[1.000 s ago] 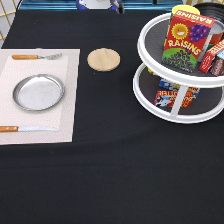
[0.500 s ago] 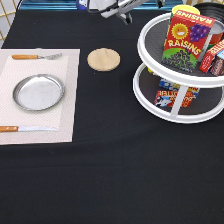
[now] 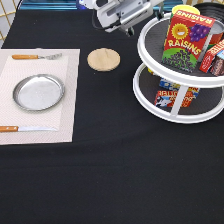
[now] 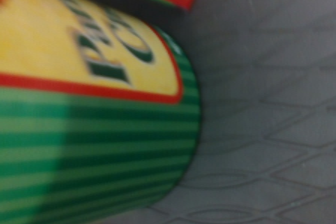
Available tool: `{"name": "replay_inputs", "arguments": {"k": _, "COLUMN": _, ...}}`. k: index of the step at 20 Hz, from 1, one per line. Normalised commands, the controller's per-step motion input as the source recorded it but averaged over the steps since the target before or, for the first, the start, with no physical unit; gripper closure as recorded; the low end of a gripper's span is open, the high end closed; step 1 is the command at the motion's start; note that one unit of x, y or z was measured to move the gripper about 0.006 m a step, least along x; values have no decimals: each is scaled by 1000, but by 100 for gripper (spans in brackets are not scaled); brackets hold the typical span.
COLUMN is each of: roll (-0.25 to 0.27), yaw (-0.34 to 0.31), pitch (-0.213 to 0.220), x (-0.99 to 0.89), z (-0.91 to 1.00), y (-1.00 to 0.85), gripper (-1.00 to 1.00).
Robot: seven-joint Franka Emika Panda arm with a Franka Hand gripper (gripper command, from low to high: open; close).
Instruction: Pick up the bowl from the lazy Susan and put bowl on the plate
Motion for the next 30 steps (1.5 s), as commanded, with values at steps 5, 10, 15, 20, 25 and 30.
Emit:
{"name": "replay_inputs", "arguments": {"k": 5, "roll": -8, "yaw": 0, "pitch": -3, "x": 0, "z": -377, "y": 5, "gripper": -100}}
{"name": "replay_inputs", "arguments": {"k": 10, "roll": -22, "yaw": 0, "pitch": -16, "x": 150, "z": -119, "y": 0, "gripper": -100}}
{"name": "replay_inputs", "arguments": {"k": 15, "roll": -51, "yaw": 0, "pitch": -4, "x": 531, "z": 0, "y": 0, "gripper": -100}}
{"name": "replay_inputs", "arguments": {"k": 20, "roll": -46, "yaw": 0, "pitch": 0, "x": 639, "z": 0, "y": -34, "gripper": -100}}
{"name": "replay_inputs", "arguments": {"k": 25, "roll": -27, "yaw": 3, "pitch": 0, "x": 626, "z": 0, "y": -56, "gripper": -100}}
{"name": "replay_inputs", "arguments": {"k": 30, "roll": 0, "yaw": 31, "pitch": 2, "x": 609, "z": 69, "y": -95, "gripper": -100}}
